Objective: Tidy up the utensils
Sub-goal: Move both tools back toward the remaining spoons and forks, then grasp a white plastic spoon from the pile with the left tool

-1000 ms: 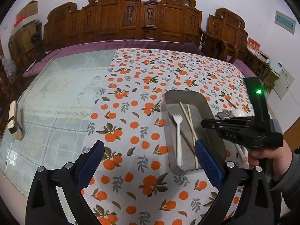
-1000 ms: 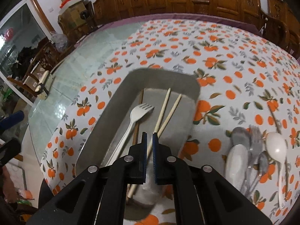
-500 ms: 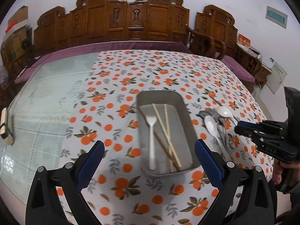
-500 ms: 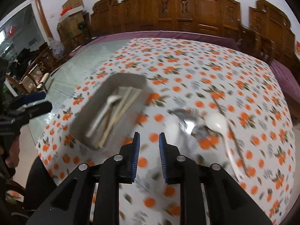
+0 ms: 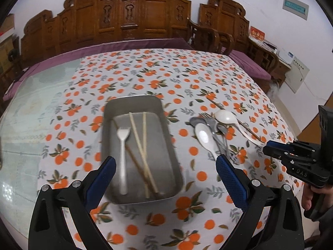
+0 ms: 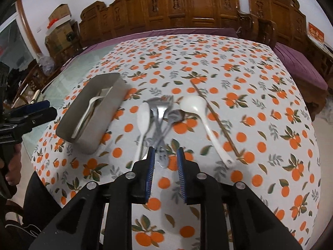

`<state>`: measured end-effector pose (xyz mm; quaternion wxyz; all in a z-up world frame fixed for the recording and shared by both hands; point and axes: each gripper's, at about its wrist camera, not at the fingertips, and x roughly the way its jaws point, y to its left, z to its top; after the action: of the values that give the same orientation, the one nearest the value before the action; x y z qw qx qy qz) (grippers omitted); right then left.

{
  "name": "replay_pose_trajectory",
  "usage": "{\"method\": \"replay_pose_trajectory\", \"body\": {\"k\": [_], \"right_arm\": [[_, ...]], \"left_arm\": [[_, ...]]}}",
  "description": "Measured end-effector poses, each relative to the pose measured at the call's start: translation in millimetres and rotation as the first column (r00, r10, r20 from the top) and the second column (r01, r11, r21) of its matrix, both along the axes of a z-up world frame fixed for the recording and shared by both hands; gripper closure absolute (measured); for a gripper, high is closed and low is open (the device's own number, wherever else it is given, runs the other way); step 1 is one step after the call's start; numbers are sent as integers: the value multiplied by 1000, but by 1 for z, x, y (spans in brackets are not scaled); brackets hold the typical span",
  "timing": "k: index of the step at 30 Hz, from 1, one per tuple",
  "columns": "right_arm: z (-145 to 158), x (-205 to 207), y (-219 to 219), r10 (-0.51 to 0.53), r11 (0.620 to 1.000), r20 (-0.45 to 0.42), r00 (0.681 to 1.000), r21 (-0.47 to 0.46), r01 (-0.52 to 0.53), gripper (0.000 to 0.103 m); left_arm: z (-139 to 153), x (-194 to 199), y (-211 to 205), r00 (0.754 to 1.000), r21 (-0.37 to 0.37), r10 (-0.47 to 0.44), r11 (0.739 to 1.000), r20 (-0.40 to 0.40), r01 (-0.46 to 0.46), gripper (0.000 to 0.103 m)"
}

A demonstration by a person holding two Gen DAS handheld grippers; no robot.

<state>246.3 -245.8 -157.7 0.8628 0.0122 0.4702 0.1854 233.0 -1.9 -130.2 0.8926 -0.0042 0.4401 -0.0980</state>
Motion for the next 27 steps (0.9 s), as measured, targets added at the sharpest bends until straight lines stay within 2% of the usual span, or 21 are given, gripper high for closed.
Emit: {"method": "replay_pose_trajectory", "body": {"k": [1, 7, 19, 25, 27], "right_arm": [[-1, -1, -5, -6, 1000, 1, 1000, 3, 6, 72], [-4, -3, -27, -28, 999, -4, 1000, 16, 28, 69], [-18, 0, -54, -44, 998, -27, 999, 47, 45, 68], [-26, 3, -57, -42, 997, -39, 998, 57, 44, 68], [-27, 3, -58, -41, 997, -41, 998, 60, 44, 68]], "left_arm": [[-2, 1, -6, 1000, 0, -7, 1000, -4, 7, 10], [-10, 10, -40, 998, 5, -52, 999, -20, 52, 10], [-44, 41, -89, 993, 12, -76, 997, -92, 77, 10], [-67, 66, -99, 989, 18, -49, 998, -142, 52, 21], [-76, 76, -98, 985, 9, -31, 999, -167, 32, 28]]}}
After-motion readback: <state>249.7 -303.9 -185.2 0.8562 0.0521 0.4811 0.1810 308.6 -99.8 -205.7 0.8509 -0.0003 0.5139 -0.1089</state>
